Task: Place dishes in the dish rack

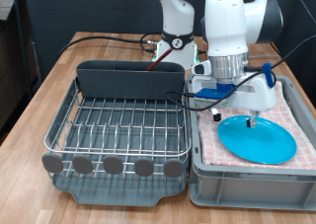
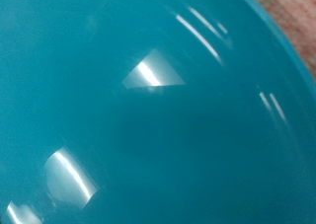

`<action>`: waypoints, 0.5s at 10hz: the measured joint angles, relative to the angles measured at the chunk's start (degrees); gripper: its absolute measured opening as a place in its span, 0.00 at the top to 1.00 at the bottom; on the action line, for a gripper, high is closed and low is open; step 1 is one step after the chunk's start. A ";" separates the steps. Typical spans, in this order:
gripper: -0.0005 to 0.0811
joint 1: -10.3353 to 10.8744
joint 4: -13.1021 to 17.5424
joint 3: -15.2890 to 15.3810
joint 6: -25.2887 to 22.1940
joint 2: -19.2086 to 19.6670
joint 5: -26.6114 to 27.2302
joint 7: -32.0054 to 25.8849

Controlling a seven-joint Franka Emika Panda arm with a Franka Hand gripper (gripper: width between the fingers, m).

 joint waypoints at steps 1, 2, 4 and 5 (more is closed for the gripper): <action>0.01 -0.37 0.68 0.50 0.00 0.74 0.03 -0.04; 0.01 -0.81 1.33 1.04 0.04 1.47 0.04 -0.09; 0.01 -1.03 2.46 1.43 0.18 2.61 0.03 -0.21; 0.01 -1.03 2.84 1.45 0.24 2.85 -0.04 -0.23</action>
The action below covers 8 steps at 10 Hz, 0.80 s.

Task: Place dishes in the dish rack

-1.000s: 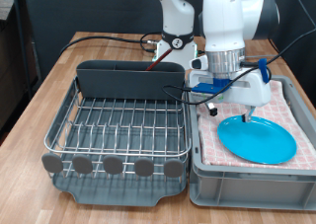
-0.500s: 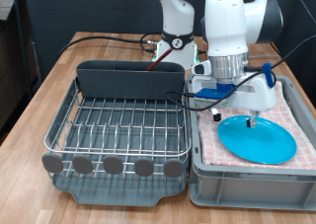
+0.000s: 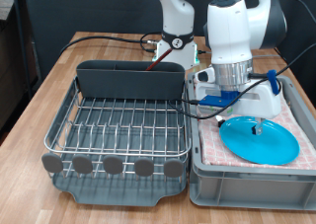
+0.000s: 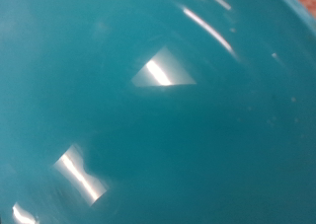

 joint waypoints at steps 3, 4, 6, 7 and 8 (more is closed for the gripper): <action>0.01 1.81 0.72 -1.94 -0.21 0.28 -1.00 0.45; 0.14 2.29 0.86 -2.38 -0.28 0.30 -1.02 0.56; 0.37 3.09 1.08 -3.11 -0.43 0.33 -1.03 0.77; 0.37 3.49 1.11 -3.42 -0.45 0.33 -1.03 0.92; 0.59 3.74 1.12 -3.55 -0.45 0.33 -1.03 1.07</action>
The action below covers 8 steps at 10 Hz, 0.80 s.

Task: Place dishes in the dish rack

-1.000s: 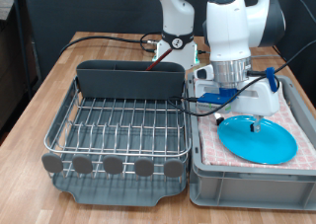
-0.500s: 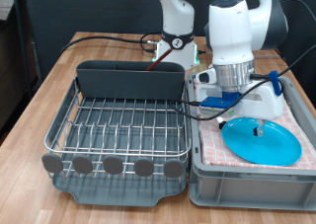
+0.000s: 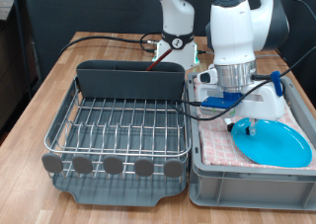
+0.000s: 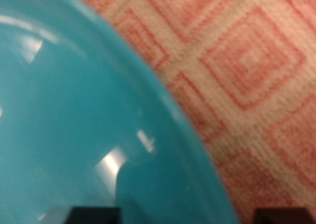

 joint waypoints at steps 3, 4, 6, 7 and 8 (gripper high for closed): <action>0.81 0.15 0.01 -0.11 0.00 -0.08 0.00 0.04; 0.90 0.15 0.01 -0.12 0.00 -0.09 -0.01 0.04; 0.90 1.04 0.05 -1.07 -0.37 -0.23 -0.72 0.46; 0.90 3.51 0.27 -3.78 -2.04 -0.78 -3.31 3.08; 0.90 6.78 0.67 -7.36 -4.74 -1.72 -7.05 7.12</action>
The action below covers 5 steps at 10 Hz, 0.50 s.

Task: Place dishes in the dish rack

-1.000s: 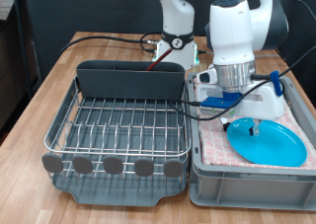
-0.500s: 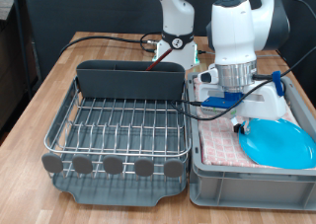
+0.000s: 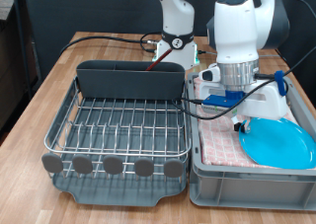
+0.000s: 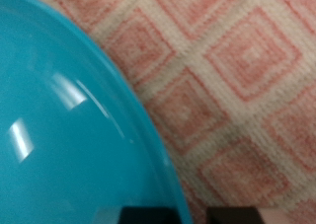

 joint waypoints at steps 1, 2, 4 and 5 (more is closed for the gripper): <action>0.90 2.39 0.29 -2.58 -2.75 -1.29 -3.05 3.39; 0.90 3.25 0.44 -3.40 -5.07 -2.75 -4.31 4.51; 0.95 3.31 1.31 -3.68 -11.77 -5.96 -5.41 4.89; 0.96 3.31 1.73 -4.04 -14.88 -7.41 -6.30 5.45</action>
